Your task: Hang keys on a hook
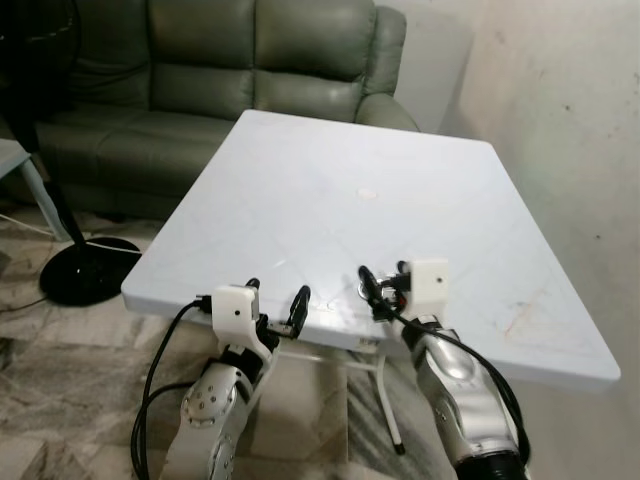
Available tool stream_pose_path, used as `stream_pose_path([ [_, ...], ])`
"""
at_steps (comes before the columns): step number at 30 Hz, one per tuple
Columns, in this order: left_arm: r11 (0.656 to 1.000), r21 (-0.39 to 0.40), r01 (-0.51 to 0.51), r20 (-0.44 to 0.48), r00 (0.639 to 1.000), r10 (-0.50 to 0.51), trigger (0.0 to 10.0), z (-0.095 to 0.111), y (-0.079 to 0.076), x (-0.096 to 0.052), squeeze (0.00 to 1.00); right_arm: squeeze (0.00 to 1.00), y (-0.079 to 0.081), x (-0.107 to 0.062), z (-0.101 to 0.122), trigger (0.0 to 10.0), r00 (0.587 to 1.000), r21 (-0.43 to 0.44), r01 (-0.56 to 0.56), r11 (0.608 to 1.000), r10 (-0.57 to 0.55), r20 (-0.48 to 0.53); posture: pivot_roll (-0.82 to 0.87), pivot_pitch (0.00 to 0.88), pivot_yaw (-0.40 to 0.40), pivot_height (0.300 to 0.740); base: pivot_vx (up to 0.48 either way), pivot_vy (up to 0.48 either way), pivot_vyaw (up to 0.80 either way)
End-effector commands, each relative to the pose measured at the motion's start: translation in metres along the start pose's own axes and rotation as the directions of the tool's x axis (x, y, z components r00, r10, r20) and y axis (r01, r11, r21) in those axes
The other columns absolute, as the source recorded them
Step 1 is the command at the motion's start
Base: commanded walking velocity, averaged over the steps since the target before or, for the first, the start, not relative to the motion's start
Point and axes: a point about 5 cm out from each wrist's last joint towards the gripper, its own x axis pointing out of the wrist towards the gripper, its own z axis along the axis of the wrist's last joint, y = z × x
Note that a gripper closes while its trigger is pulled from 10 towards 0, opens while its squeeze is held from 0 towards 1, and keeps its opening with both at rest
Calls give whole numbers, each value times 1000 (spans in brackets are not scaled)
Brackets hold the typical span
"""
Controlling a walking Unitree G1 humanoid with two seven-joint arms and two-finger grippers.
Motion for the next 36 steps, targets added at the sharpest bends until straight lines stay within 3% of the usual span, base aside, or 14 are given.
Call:
stream_pose_path([
  [1, 1000, -5, 12, 8, 1000, -12, 10000, 2, -7, 2, 0, 0, -4, 2, -1, 10000, 999, -8, 41, 999, -41, -21, 30, 32, -108, 740, 0, 0, 0],
  [9, 1000, -12, 2, 15, 1000, -1, 10000, 4, -7, 3, 0, 0, 2, 20, 6, 10000, 985, 17, 159, 987, -158, -71, 41, 23, -116, 740, 0, 0, 0],
  [13, 1000, -13, -4, 18, 1000, 4, 10000, 4, -6, 3, 0, 0, 2, 25, 5, 10000, 972, -14, 211, 977, -211, -99, 49, 19, -120, 740, 0, 0, 0],
  [23, 1000, -21, -12, 18, 1000, 12, 10000, 6, -6, 2, 0, 0, 9, 28, -8, 10000, 960, -85, 219, 972, -231, -162, 47, 37, -119, 740, 0, 0, 0],
  [36, 1000, -25, -16, 16, 1000, 17, 10000, 6, -6, 3, 0, 0, 15, 34, -22, 10000, 939, -62, 248, 967, -256, -228, 48, 48, -114, 740, 0, 0, 0],
])
